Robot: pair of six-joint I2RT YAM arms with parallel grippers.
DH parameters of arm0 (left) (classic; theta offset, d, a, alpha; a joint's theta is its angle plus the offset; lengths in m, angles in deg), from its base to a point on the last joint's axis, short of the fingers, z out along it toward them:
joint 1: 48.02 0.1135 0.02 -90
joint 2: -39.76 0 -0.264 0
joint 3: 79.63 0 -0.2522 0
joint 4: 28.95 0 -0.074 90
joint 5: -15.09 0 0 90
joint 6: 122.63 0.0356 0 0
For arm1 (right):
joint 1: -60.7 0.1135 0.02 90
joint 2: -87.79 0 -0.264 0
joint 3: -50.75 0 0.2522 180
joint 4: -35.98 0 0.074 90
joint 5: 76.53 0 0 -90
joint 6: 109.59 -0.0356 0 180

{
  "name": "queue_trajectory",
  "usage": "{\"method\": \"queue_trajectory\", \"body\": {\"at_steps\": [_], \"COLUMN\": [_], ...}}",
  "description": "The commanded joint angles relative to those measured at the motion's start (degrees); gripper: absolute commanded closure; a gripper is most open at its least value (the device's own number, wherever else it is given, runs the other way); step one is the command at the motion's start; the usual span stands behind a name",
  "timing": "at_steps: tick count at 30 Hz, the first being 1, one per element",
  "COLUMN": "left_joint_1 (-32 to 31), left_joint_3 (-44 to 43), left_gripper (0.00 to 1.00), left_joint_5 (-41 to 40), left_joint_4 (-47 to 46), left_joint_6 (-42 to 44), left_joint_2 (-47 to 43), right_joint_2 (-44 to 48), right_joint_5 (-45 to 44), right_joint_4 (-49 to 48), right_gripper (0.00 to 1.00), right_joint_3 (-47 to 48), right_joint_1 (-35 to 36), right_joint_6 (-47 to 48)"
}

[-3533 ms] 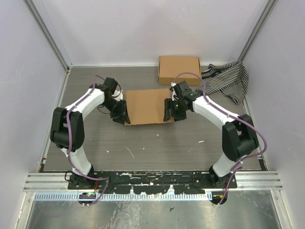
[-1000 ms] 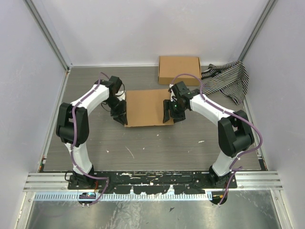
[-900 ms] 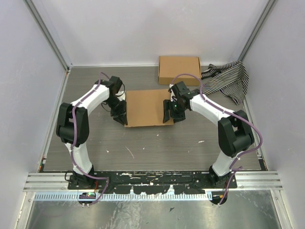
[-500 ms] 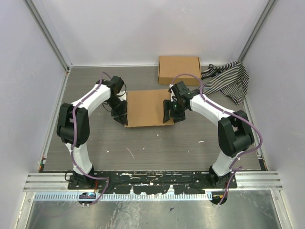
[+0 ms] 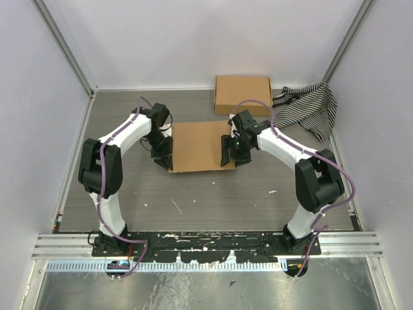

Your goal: Fold the paper box

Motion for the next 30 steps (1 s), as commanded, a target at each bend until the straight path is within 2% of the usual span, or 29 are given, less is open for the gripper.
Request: {"method": "queue_trajectory", "body": {"at_steps": [1, 8, 23, 30], "left_joint_1": [-0.4, -0.4, -0.4, -0.4], "left_joint_3": [-0.5, 0.1, -0.1, 1.1], "left_gripper": [0.73, 0.73, 0.74, 0.73], "left_joint_5": [-1.3, -1.8, 5.1, 4.0], "left_joint_4": [0.8, -0.3, -2.3, -3.4], "left_joint_6": [0.4, 0.2, -1.1, -0.9], "left_joint_2": [1.1, 1.0, -0.2, 1.5], "right_joint_2": [0.9, 0.5, 0.7, 0.4], "right_joint_5": [0.3, 0.5, 1.3, 0.8], "right_joint_4": [-0.5, -0.9, -0.1, -0.1], "right_gripper": [0.36, 0.36, 0.36, 0.36], "right_joint_3": [1.1, 0.9, 2.2, 2.0], "right_joint_1": [0.2, 0.2, 0.2, 0.2], "right_joint_6": [0.0, -0.2, -0.3, 0.0]}}
